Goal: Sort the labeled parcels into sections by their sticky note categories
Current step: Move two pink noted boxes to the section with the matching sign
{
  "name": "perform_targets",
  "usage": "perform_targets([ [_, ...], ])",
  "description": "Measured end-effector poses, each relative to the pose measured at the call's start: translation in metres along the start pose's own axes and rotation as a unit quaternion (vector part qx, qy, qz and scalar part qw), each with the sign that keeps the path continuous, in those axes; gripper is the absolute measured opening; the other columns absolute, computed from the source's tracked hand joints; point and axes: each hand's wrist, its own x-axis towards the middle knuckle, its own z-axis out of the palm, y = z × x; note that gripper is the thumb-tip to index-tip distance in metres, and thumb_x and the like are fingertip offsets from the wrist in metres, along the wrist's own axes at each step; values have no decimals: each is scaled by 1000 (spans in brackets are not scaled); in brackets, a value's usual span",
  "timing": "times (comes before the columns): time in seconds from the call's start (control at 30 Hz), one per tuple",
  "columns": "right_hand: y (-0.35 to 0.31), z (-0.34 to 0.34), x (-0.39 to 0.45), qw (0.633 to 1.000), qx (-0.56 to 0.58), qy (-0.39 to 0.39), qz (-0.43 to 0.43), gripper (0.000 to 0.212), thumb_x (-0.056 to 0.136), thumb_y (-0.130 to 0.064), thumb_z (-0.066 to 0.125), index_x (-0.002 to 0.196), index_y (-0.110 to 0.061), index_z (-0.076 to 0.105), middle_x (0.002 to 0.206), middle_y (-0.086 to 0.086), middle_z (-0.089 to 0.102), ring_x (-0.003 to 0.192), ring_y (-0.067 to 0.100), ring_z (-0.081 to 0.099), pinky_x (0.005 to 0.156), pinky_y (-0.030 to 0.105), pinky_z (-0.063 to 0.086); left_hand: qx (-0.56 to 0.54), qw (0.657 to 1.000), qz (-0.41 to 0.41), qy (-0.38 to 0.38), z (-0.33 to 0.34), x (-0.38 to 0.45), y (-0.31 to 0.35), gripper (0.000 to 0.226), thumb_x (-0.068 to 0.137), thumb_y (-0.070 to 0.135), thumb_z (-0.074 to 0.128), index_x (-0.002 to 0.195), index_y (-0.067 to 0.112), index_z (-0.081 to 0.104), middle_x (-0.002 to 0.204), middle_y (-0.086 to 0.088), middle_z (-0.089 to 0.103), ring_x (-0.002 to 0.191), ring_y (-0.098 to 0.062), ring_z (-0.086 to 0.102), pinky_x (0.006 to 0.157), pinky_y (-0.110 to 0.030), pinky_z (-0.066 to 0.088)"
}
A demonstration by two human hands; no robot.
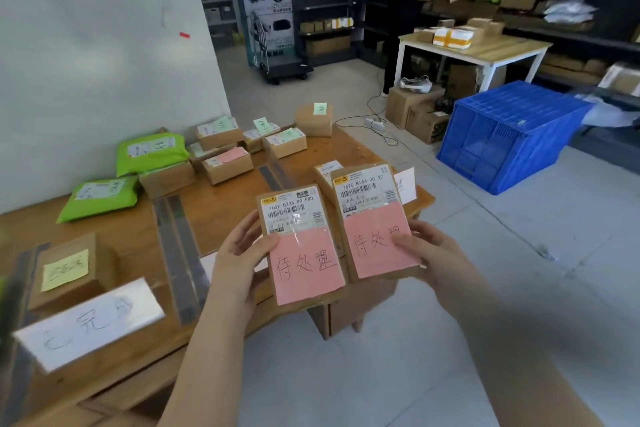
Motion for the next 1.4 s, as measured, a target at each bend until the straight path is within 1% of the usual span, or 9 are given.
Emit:
perform_targets([
  [0.27,-18,-65,53,999,38,-6,9,39,83,-15,67,120,-10,57,105,10,72,90,21,70,92,45,53,17,1000,0,10,79,30,-16,38,83,7,64,104,37,56,102,5,68,90,-18,65,60,-30,46],
  [0.43,-33,-91,102,1000,20,-9,0,37,83,-14,67,119,-13,58,105,8,71,89,19,69,85,38,55,11,1000,-6,15,119,79,-28,36,84,7,63,100,39,56,105,3,69,92,-20,66,60,-29,47],
  [0.57,-53,-108,154,1000,2,0,3,38,82,-15,68,119,-14,58,108,10,69,92,21,67,89,41,54,-3,1000,-17,19,153,128,-38,36,84,6,63,100,38,57,106,2,69,87,-18,68,56,-27,49],
  [0.63,-65,-116,181,1000,-7,0,5,36,82,-16,69,117,-15,59,105,8,71,91,20,68,88,41,54,-7,999,-27,23,169,152,-41,36,84,7,63,104,36,57,108,0,69,87,-18,68,59,-28,49],
  [0.77,-86,-127,233,1000,-15,-3,15,30,84,-18,67,112,-19,59,98,5,73,83,17,71,80,35,57,-11,999,-41,33,196,199,-40,36,85,8,63,107,35,54,110,-2,68,92,-21,67,65,-31,49],
  [0.9,-95,-133,276,1000,-6,-6,28,28,84,-19,67,111,-18,59,96,4,73,91,20,69,72,31,57,10,998,-44,53,216,234,-38,31,86,13,63,99,40,55,109,0,69,100,-23,66,78,-36,51],
  [1.07,-102,-138,329,998,1,-31,48,24,84,-18,68,106,-19,60,96,5,73,92,20,70,64,28,59,3,995,-53,82,232,266,-40,31,86,11,61,100,38,55,107,-1,69,99,-21,65,72,-32,49],
  [1.17,-104,-141,366,997,6,-53,63,25,83,-18,68,106,-19,60,95,5,73,91,20,70,70,32,60,10,993,-56,105,241,286,-46,34,86,11,61,108,35,52,110,-2,67,100,-21,64,73,-33,49],
  [1.4,-108,-156,453,985,-59,-136,89,44,83,-21,68,124,-13,53,104,9,70,96,22,68,87,41,55,14,982,-85,167,273,333,-73,43,86,9,62,121,29,50,115,-5,66,102,-24,63,73,-35,49],
])
